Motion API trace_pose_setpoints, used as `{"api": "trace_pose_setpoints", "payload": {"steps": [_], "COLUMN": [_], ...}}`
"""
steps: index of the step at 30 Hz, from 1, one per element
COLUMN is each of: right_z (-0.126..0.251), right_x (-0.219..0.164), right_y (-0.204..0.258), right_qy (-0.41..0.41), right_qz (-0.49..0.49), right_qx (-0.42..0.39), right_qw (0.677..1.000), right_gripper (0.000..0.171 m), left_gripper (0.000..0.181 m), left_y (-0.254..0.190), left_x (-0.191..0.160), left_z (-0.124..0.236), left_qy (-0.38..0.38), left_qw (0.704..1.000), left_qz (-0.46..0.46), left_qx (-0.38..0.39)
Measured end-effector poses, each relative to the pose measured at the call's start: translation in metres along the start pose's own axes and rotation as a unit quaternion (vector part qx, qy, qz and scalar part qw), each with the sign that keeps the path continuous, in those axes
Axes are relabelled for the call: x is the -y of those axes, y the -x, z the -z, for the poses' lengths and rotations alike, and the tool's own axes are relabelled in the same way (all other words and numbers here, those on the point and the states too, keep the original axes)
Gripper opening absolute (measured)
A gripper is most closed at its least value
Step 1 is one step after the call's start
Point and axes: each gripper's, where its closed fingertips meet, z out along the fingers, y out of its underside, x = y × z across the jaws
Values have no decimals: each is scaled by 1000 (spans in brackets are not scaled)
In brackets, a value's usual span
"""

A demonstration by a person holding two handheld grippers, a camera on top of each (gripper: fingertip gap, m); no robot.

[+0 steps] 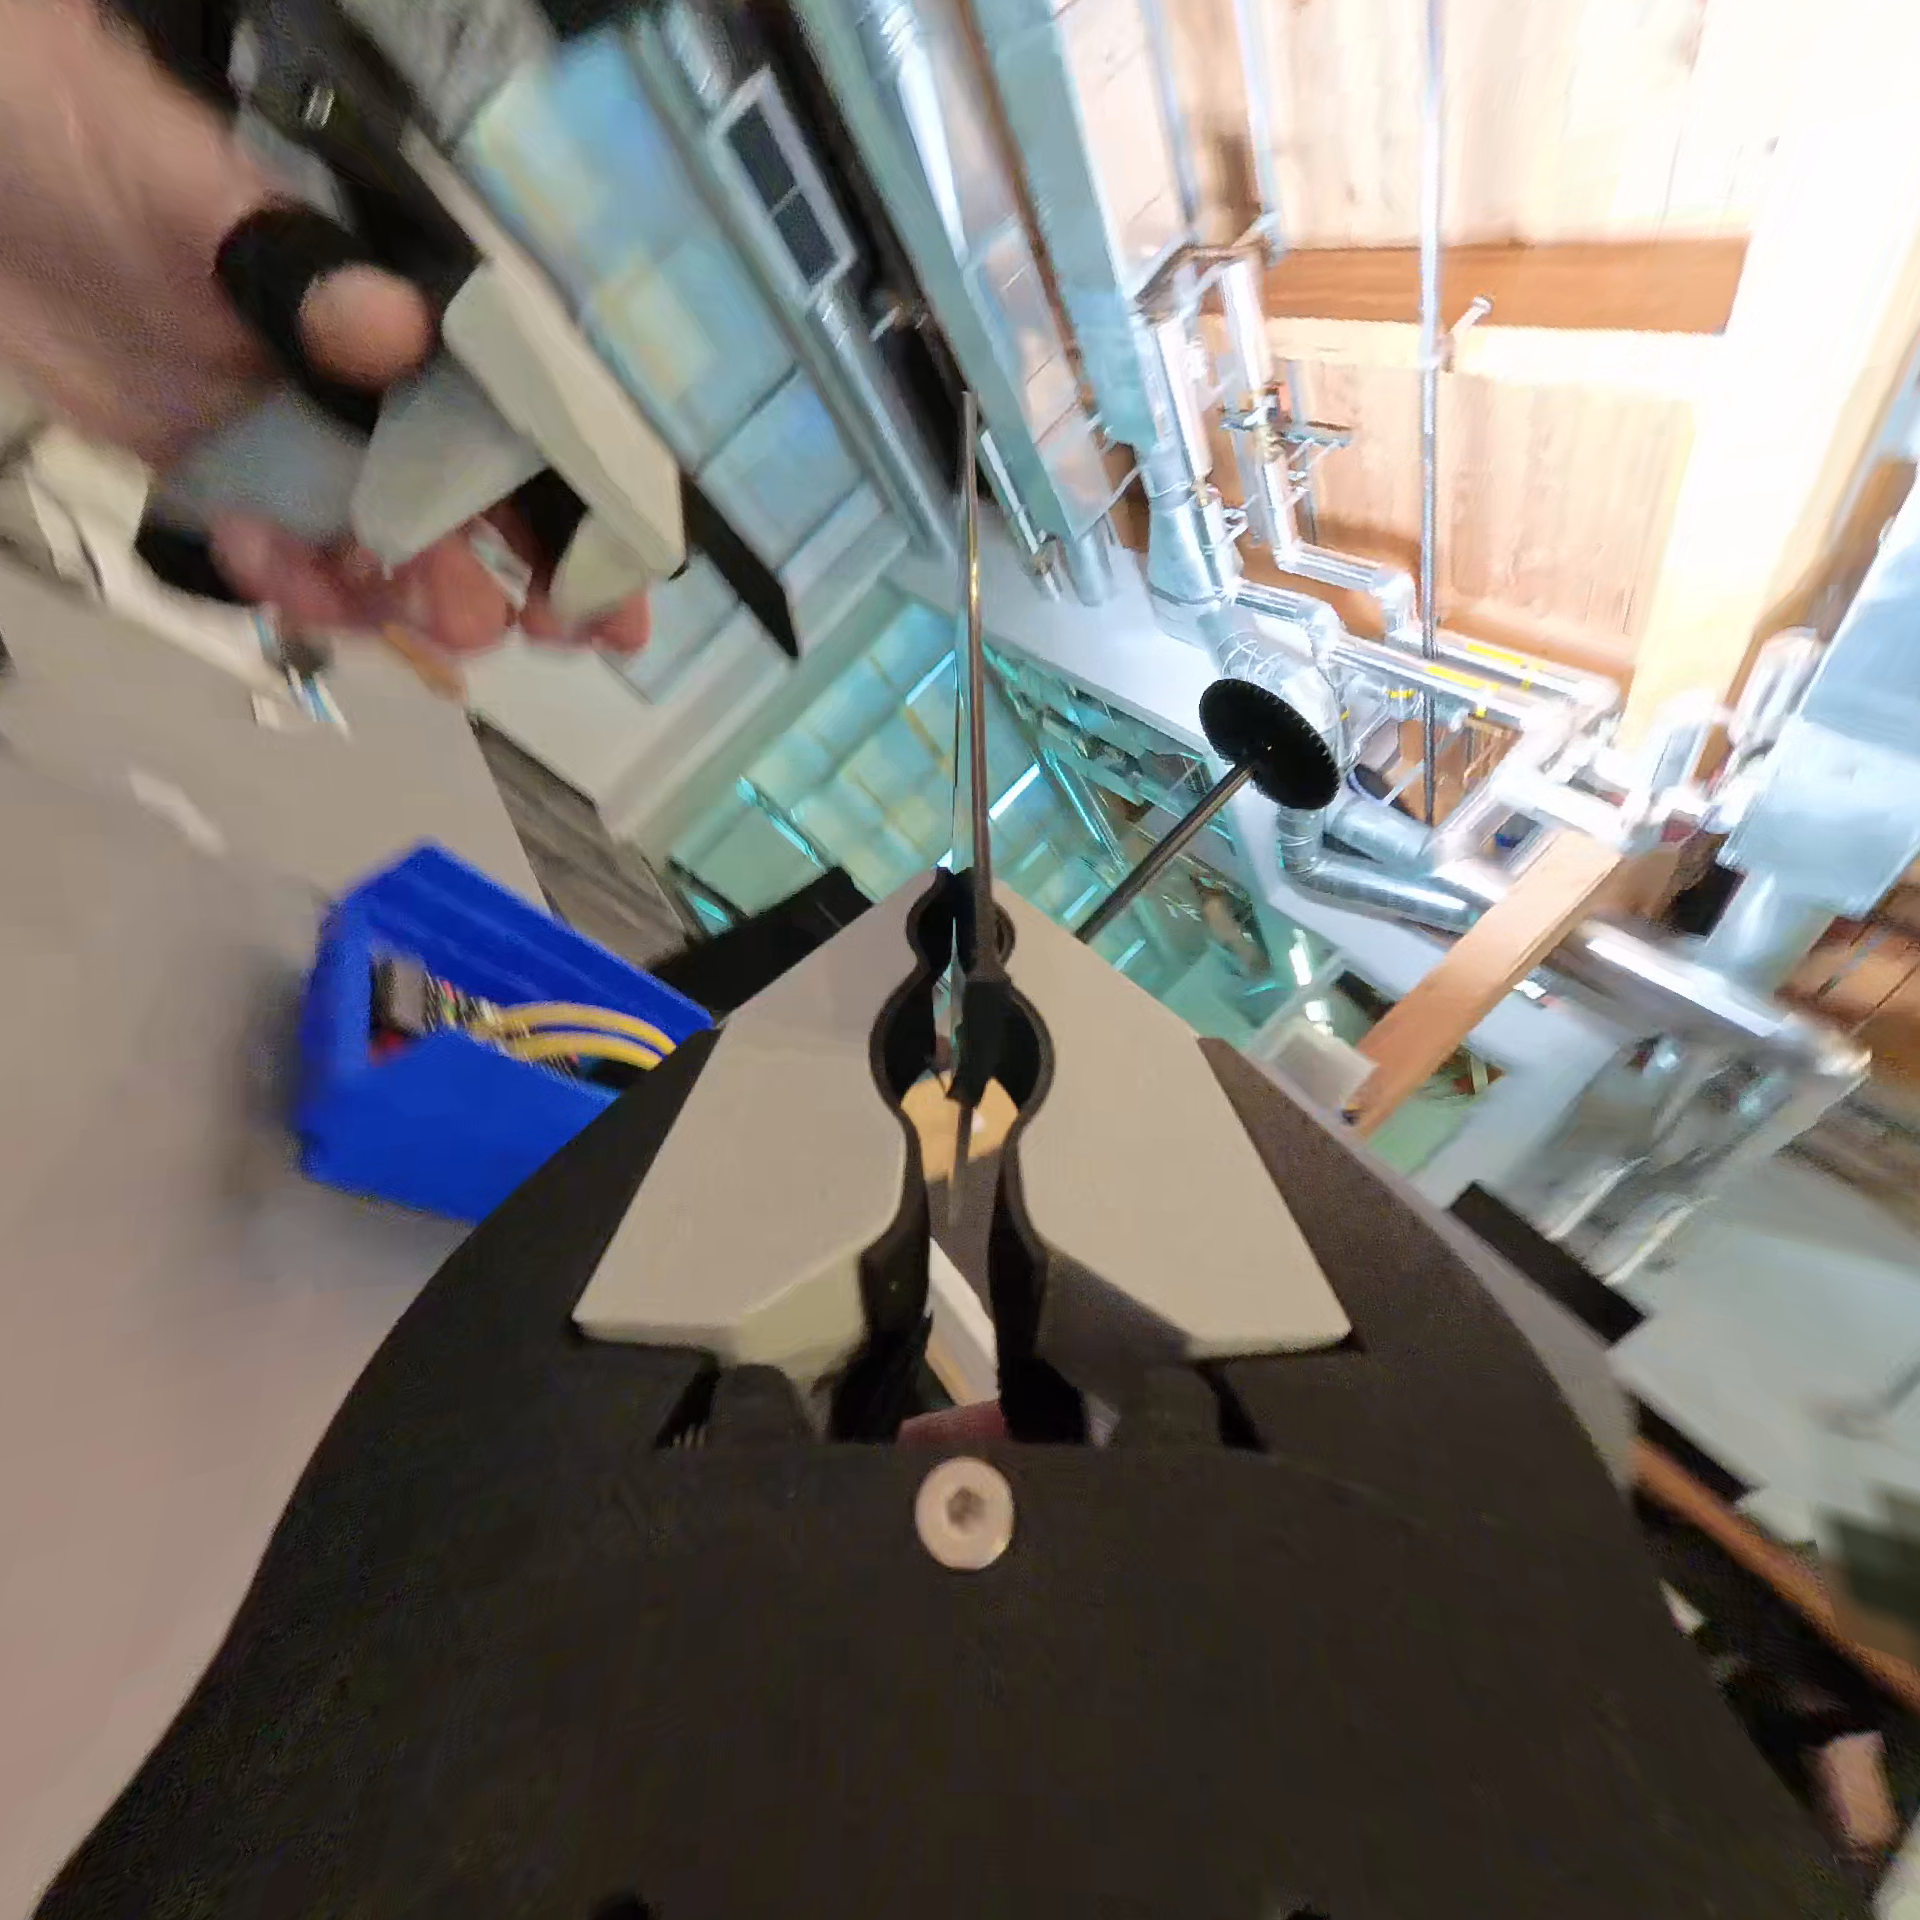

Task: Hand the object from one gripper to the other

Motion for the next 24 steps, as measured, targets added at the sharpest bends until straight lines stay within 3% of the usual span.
{"api": "trace_pose_setpoints", "payload": {"steps": [2,4,10,12,15,21,24], "right_z": [1,1,-3,-3,-4,-6,-8], "right_x": [6,6,7,9,9,10,10], "right_y": [-7,-10,6,13,15,13,18], "right_qy": [-27,-34,-26,-28,-25,-21,-13], "right_qz": [-77,-78,0,25,19,7,22], "right_qx": [-17,-39,-72,-74,-82,-82,-69], "right_qw": [997,996,997,997,996,996,997], "right_gripper": [0,0,0,0,0,0,11], "left_gripper": [98,112,128,122,98,95,95], "left_y": [-15,-30,-57,-56,-56,-56,-50], "left_x": [3,2,21,31,36,42,48], "left_z": [-13,-29,-71,-75,-77,-76,-70], "left_qy": [-40,-59,-134,-171,-205,-232,-244], "left_qw": [992,977,956,946,935,931,932], "left_qz": [111,182,232,249,262,256,245], "left_qx": [-54,-96,-115,-113,-119,-116,-105]}}
